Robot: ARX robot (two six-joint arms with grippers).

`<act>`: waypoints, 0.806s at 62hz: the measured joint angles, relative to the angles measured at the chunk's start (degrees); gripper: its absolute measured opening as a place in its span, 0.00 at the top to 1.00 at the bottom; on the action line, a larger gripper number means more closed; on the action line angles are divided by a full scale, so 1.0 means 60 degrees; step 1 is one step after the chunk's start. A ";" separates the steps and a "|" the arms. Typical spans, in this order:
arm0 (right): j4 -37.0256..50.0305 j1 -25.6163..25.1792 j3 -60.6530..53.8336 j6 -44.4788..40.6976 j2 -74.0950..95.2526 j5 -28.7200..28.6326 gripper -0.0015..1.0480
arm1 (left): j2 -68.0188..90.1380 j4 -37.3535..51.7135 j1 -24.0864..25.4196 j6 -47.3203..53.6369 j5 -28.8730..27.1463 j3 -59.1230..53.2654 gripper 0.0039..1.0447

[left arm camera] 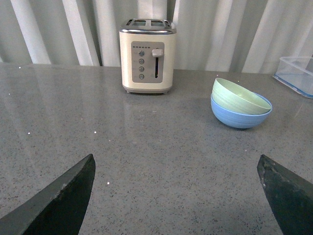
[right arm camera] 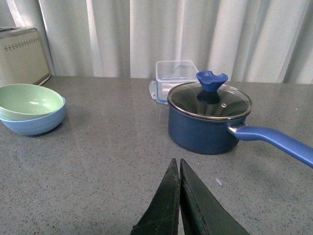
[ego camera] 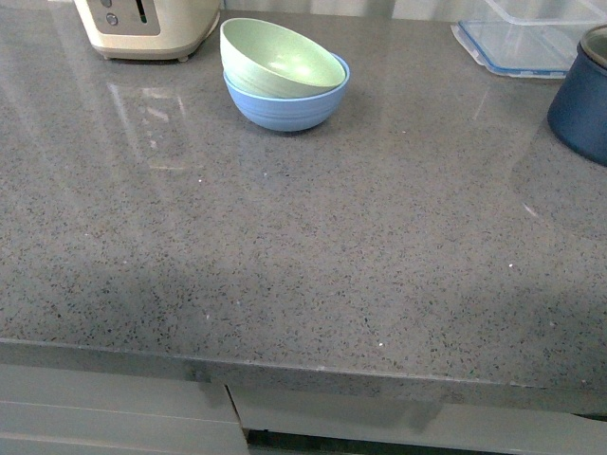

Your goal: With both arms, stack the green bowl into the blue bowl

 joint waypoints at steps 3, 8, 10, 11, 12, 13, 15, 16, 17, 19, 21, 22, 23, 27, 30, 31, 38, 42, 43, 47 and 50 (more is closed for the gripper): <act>-0.0004 0.0000 0.0000 0.0000 0.0000 -0.0004 0.99 | 0.0004 0.0000 0.0000 0.0000 -0.0004 0.0000 0.06; -0.0004 0.0000 0.0000 -0.0004 0.0000 -0.0004 0.97 | 0.0004 0.0000 0.0000 0.0000 -0.0004 0.0000 0.06; -0.0004 0.0000 0.0000 -0.0004 0.0000 -0.0004 0.92 | 0.0004 0.0000 0.0000 0.0000 -0.0004 0.0000 0.06; -0.0004 0.0000 0.0000 -0.0004 -0.0004 -0.0004 0.90 | 0.0004 0.0000 0.0000 0.0000 -0.0004 0.0000 0.06; -0.0004 0.0000 0.0000 -0.0004 -0.0007 -0.0004 0.87 | 0.0004 0.0000 0.0000 0.0000 -0.0004 0.0000 0.06; -0.0004 0.0000 0.0000 -0.0004 -0.0007 -0.0004 0.85 | 0.0004 0.0000 0.0000 0.0000 -0.0004 0.0000 0.06; -0.0004 0.0000 0.0000 -0.0004 -0.0007 -0.0004 0.80 | 0.0004 0.0000 0.0000 0.0000 -0.0004 0.0000 0.06; -0.0004 0.0000 0.0000 -0.0004 -0.0007 -0.0004 0.77 | 0.0004 0.0000 0.0000 0.0000 -0.0004 0.0000 0.06; -0.0004 0.0000 0.0000 -0.0004 -0.0007 -0.0004 0.75 | 0.0004 0.0000 0.0000 0.0000 -0.0004 0.0000 0.06; -0.0007 0.0000 0.0000 -0.0004 -0.0007 -0.0004 0.70 | 0.0004 0.0000 0.0000 0.0000 -0.0004 0.0000 0.06; -0.0007 0.0000 0.0000 -0.0004 -0.0007 -0.0004 0.63 | 0.0004 0.0000 0.0000 0.0000 -0.0004 0.0000 0.06; -0.0007 0.0000 0.0000 -0.0004 -0.0007 -0.0004 0.61 | 0.0004 0.0000 0.0000 0.0000 -0.0004 0.0000 0.06; -0.0007 0.0000 0.0000 -0.0004 -0.0007 -0.0004 0.58 | 0.0004 0.0000 0.0000 0.0000 -0.0004 0.0000 0.06; -0.0007 0.0000 0.0000 -0.0004 -0.0007 -0.0004 0.48 | 0.0004 0.0000 0.0000 0.0000 -0.0004 0.0000 0.06; -0.0007 0.0000 0.0000 -0.0004 -0.0007 -0.0004 0.41 | 0.0004 0.0000 0.0000 0.0000 -0.0004 0.0000 0.06; -0.0007 0.0000 0.0000 -0.0004 -0.0007 -0.0004 0.38 | 0.0004 0.0000 0.0000 0.0000 -0.0004 0.0000 0.06; -0.0007 0.0000 0.0000 -0.0004 -0.0007 -0.0004 0.19 | 0.0004 0.0000 0.0000 0.0000 -0.0004 0.0000 0.06; -0.0007 0.0000 0.0000 -0.0004 -0.0007 -0.0004 0.09 | 0.0004 0.0000 0.0000 0.0000 -0.0004 0.0000 0.06; -0.0007 0.0000 0.0000 0.0000 -0.0007 -0.0004 0.08 | 0.0004 0.0000 0.0000 0.0000 -0.0004 0.0000 0.06; -0.0007 0.0000 0.0000 0.0015 -0.0007 -0.0004 0.10 | 0.0004 0.0000 0.0000 0.0000 -0.0004 0.0000 0.06; -0.0007 0.0000 0.0000 0.0018 -0.0007 -0.0004 0.10 | 0.0004 0.0000 0.0000 0.0000 -0.0004 0.0000 0.06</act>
